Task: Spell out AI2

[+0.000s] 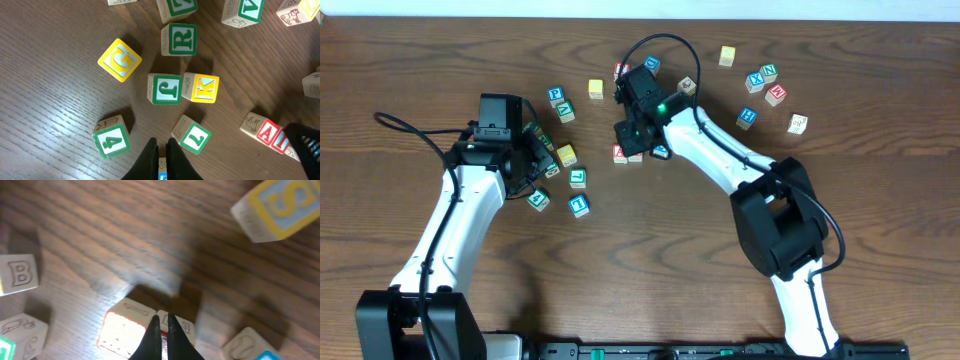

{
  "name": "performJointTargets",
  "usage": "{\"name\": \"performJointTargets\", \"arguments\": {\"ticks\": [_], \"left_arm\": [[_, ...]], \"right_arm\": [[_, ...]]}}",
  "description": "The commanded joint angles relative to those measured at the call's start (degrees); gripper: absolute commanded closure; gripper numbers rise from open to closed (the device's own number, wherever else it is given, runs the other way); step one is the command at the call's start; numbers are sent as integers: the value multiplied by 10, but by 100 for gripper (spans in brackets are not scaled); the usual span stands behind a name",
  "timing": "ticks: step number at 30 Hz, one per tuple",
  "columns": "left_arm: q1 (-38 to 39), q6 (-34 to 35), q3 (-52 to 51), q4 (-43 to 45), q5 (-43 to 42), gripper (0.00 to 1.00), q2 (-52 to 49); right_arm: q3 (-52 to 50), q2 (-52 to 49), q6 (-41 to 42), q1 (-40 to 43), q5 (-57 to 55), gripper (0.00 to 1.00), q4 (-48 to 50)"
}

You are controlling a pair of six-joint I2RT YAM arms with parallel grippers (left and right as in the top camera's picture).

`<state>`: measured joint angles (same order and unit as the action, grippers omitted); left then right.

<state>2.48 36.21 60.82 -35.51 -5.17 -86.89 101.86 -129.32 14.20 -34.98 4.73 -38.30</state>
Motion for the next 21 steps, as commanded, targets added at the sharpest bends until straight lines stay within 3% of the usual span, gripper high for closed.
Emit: {"name": "performJointTargets", "arguments": {"ticks": [1,12,21], "left_arm": [[2,5,-6,2,10,92,0],[2,5,-6,2,10,93,0],[2,-2,-6,2,10,93,0]], "right_arm": [[-3,-11,-10,-8,3,99,0],[2,-6,-5,6,-1,95,13],[13,56,24,53,-1,92,-21]]}}
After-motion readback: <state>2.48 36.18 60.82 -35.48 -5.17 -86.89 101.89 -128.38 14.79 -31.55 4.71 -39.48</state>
